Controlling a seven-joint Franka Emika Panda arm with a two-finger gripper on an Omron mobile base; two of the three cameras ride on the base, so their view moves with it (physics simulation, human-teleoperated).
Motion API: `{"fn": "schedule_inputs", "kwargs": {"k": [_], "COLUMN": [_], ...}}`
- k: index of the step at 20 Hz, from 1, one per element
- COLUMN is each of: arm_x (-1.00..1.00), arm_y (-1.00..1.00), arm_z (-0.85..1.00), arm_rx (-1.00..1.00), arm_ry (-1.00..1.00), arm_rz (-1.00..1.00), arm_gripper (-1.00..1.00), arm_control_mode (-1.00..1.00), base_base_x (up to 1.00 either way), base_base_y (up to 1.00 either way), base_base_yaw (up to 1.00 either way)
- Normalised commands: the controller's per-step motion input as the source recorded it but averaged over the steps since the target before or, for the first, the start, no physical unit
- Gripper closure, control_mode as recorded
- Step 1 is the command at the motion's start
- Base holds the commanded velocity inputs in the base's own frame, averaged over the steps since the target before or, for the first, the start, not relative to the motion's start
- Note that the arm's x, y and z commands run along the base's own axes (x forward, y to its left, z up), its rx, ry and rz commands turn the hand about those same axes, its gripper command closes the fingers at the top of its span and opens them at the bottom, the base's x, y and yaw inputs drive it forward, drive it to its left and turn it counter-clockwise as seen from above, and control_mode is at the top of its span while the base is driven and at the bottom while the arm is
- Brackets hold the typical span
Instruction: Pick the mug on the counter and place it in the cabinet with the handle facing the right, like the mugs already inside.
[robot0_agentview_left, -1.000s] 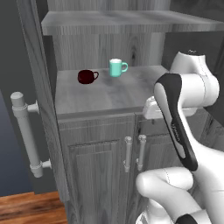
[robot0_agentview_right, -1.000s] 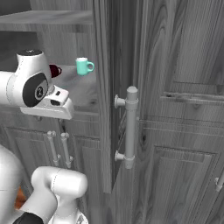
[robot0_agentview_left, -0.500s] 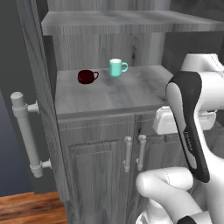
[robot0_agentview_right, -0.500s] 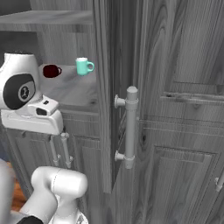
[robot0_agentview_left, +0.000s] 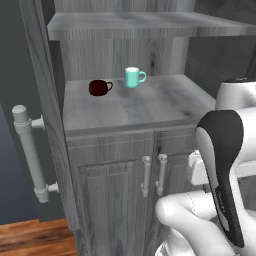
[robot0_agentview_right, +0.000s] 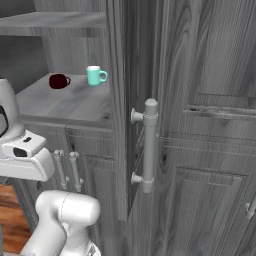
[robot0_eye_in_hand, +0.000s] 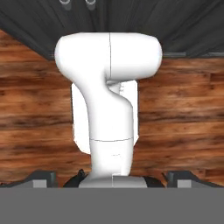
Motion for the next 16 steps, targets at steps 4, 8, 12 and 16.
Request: {"fn": "schedule_inputs", "kwargs": {"k": [4, 8, 12, 16], "arm_x": [-0.53, -0.33, -0.07, 0.0], "arm_y": [-0.03, -0.01, 0.0, 0.0], "arm_z": [0.04, 0.01, 0.0, 0.0], "arm_rx": [-0.01, 0.01, 0.0, 0.0], "arm_ry": [-0.11, -0.06, 0.0, 0.0], "arm_rz": [-0.04, 0.0, 0.0, 0.0], "arm_gripper": [-1.0, -1.0, -1.0, -1.0], "arm_control_mode": [-1.0, -1.0, -1.0, -1.0], "base_base_x": [0.0, 0.0, 0.0, 0.0], "base_base_y": [0.0, 0.0, 0.0, 0.0], "base_base_yaw": [0.0, 0.0, 0.0, 0.0]}}
